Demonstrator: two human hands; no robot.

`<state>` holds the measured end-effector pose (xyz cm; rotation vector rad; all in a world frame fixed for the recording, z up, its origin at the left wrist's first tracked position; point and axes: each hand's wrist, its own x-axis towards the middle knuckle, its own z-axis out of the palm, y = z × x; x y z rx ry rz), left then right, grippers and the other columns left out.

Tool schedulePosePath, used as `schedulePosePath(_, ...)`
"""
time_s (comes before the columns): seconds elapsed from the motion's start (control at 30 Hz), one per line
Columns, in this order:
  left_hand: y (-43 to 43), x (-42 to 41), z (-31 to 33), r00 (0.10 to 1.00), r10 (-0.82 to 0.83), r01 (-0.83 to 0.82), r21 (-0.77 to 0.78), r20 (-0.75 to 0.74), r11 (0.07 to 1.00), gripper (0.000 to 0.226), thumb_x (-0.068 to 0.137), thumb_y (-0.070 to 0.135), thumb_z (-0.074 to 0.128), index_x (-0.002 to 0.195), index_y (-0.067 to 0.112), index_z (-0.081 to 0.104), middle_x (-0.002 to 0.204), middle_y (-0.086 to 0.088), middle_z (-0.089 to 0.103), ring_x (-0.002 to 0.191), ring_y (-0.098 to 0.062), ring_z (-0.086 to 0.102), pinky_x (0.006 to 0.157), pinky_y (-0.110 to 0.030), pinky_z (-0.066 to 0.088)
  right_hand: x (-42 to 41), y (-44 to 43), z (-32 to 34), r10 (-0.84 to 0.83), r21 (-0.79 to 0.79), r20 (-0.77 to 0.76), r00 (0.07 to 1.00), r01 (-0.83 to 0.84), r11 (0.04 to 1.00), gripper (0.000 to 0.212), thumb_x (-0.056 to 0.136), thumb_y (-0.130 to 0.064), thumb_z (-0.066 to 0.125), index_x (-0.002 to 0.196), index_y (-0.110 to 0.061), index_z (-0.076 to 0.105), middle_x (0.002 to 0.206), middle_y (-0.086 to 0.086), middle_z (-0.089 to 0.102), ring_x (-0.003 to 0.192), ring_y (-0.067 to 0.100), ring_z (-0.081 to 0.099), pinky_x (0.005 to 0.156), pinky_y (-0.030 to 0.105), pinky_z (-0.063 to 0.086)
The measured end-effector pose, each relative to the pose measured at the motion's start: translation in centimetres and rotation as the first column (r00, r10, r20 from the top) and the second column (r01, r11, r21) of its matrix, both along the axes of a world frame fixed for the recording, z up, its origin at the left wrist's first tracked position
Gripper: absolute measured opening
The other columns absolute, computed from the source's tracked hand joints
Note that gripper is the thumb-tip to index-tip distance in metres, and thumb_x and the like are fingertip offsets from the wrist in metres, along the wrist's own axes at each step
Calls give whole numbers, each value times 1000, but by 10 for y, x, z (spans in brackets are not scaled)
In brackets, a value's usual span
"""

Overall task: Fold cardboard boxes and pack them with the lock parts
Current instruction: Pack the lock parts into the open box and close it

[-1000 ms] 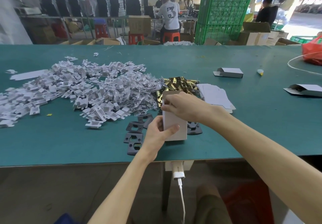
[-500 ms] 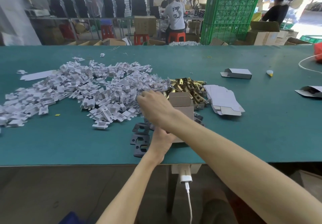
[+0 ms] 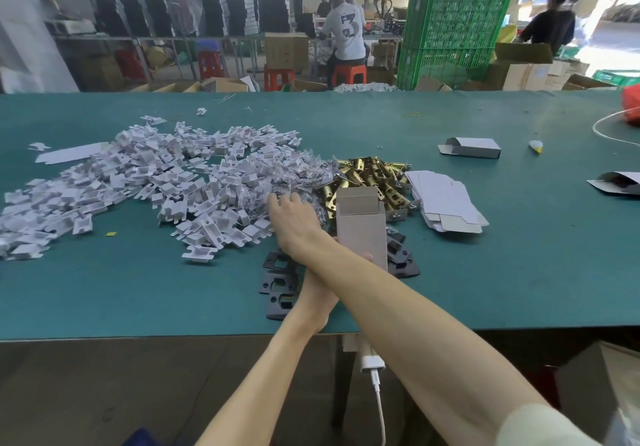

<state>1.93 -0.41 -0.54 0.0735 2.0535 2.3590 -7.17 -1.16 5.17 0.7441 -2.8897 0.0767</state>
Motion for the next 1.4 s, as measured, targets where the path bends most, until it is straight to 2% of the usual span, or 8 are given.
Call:
schedulePosePath(0.27, 2, 0, 0, 1000, -21, 21, -29, -6, 999, 41, 94, 19, 78, 128, 7, 59, 120, -16, 71, 114, -36, 66, 102, -56, 53, 7, 6, 5, -30, -3, -58, 998, 30, 1000, 43, 89, -1, 61, 130, -2, 50, 129, 16, 55, 117, 32, 54, 93, 39, 46)
schedulePosePath(0.43, 0, -4, -3, 1000, -30, 29, -87, -10, 996, 15, 99, 16, 72, 92, 20, 58, 84, 8, 68, 82, -12, 62, 74, -23, 51, 18, 7, 20, -20, -68, -120, 993, 12, 998, 21, 87, 10, 57, 101, -5, 60, 98, 11, 61, 93, 31, 60, 74, 38, 45)
schedulePosePath(0.5, -1, -6, -3, 1000, 0, -4, -140, -27, 990, 15, 102, 10, 63, 92, 12, 53, 86, -3, 63, 81, -12, 55, 66, -17, 47, 22, 11, 29, 0, -84, -154, 988, -13, 996, 25, 85, 16, 54, 80, -8, 52, 79, 6, 53, 75, 27, 55, 66, 37, 45)
schedulePosePath(0.6, -1, -8, -1, 997, 10, -21, -150, -71, 988, 18, 93, 12, 70, 99, 22, 57, 89, 13, 67, 85, -5, 60, 67, -14, 51, 26, 25, 46, -13, -212, -136, 991, -16, 977, 32, 89, 16, 49, 71, -10, 45, 66, 1, 49, 56, 18, 47, 51, 28, 38)
schedulePosePath(0.8, 2, -9, -3, 1000, 14, -14, -30, 2, 999, 40, 85, 21, 85, 117, 23, 61, 113, 3, 75, 100, -6, 72, 80, -21, 58, 25, 84, 94, 2, -555, -6, 1000, -5, 832, 15, 96, 2, 58, 107, -1, 67, 101, 10, 70, 84, 21, 66, 78, 32, 58)
schedulePosePath(0.9, 2, -9, -5, 1000, 12, -12, -25, -7, 1000, 41, 85, 21, 85, 118, 22, 61, 116, 1, 74, 102, -6, 72, 81, -20, 58, 25, 124, 105, 27, -609, 8, 1000, -16, 793, 30, 93, 3, 62, 120, -11, 60, 93, 5, 71, 68, 9, 69, 66, 25, 57)
schedulePosePath(1.23, 2, -5, -3, 1000, 12, -12, 1, -11, 1000, 49, 83, 22, 86, 125, 15, 62, 116, 0, 75, 105, -10, 72, 83, -24, 58, 34, 157, 77, 5, -387, 52, 999, 15, 922, 10, 89, -6, 68, 97, -10, 73, 93, 7, 73, 90, 23, 65, 84, 37, 53)
schedulePosePath(1.4, 2, -5, -3, 1000, 16, -16, 8, -10, 1000, 48, 83, 21, 86, 124, 15, 62, 115, 1, 76, 105, -9, 73, 83, -23, 58, 35, 159, 73, -25, -189, -102, 994, 5, 982, 9, 94, -20, 66, 98, -14, 72, 104, 1, 67, 108, 24, 55, 98, 38, 36)
